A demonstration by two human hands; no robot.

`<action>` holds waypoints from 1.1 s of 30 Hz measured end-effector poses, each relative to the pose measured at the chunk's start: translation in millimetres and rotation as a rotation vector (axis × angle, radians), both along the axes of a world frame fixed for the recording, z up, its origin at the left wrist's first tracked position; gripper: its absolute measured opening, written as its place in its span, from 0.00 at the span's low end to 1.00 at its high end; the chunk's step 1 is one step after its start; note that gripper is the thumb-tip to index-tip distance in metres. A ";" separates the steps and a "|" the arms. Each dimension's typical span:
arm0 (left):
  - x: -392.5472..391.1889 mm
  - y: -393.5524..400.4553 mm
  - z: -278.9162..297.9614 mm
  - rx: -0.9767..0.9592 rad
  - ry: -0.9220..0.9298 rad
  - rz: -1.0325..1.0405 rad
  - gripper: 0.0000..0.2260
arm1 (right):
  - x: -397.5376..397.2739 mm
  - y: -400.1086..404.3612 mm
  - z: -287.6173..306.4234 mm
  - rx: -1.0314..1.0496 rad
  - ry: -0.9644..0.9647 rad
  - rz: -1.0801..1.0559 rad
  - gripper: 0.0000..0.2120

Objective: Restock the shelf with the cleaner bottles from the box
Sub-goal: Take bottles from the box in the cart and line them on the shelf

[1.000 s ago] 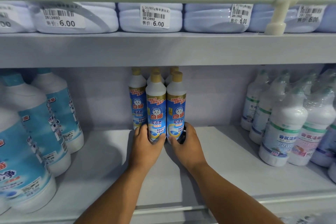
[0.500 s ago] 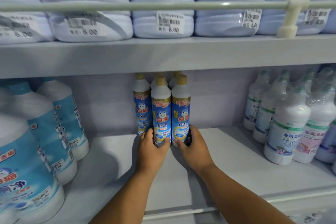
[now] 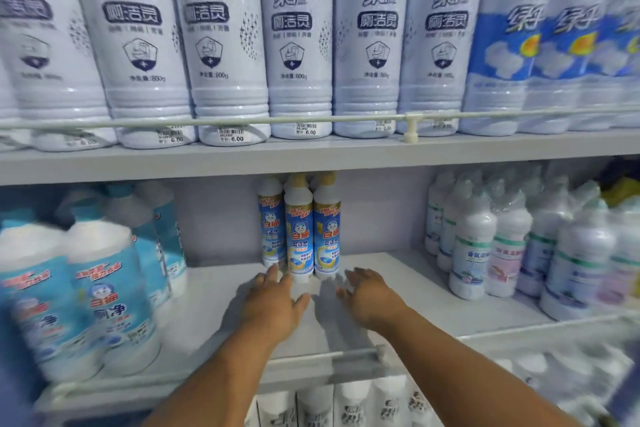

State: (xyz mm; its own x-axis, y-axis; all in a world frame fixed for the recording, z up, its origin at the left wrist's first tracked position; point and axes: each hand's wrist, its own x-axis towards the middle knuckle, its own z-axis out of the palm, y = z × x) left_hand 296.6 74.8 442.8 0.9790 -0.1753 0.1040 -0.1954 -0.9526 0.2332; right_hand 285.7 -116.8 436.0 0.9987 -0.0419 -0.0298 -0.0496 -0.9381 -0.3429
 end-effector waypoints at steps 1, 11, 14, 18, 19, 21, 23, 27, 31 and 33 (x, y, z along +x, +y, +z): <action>-10.7 -1.6 3.8 0.052 -0.006 -0.017 0.31 | -7.7 -1.6 -1.0 -0.074 0.004 0.036 0.29; -127.8 -30.1 36.4 0.126 -0.081 -0.021 0.28 | -124.7 -25.0 33.7 -0.283 -0.081 0.166 0.35; -164.1 -40.7 36.7 0.169 -0.096 -0.010 0.29 | -165.2 -36.5 36.9 -0.319 -0.104 0.186 0.35; -209.0 -55.7 34.9 0.134 -0.107 0.000 0.29 | -211.7 -49.5 35.9 -0.290 -0.135 0.206 0.33; -219.5 -59.4 33.8 0.122 -0.103 0.003 0.29 | -222.4 -52.6 34.6 -0.283 -0.139 0.212 0.33; -239.2 -66.1 30.5 0.099 -0.086 0.012 0.28 | -241.9 -58.5 29.7 -0.277 -0.132 0.221 0.34; -257.6 -71.7 23.5 0.080 -0.070 0.018 0.28 | -259.8 -64.1 21.2 -0.273 -0.113 0.226 0.34; -290.3 -81.4 0.1 0.068 -0.040 0.033 0.28 | -288.5 -74.9 -6.1 -0.250 -0.064 0.218 0.34; -309.3 -86.3 -28.9 0.097 0.008 0.041 0.28 | -309.5 -81.0 -40.2 -0.236 -0.004 0.220 0.34; -314.1 -85.4 -48.8 0.076 0.051 0.037 0.29 | -317.4 -82.7 -59.2 -0.215 0.025 0.214 0.34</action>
State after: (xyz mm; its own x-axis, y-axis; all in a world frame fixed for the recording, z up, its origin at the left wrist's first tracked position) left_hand -17.5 -10.6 394.0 0.9886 -0.1445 0.0414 -0.1495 -0.9743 0.1687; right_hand -31.6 -199.6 376.8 0.9845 0.1617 -0.0678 0.1514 -0.9790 -0.1365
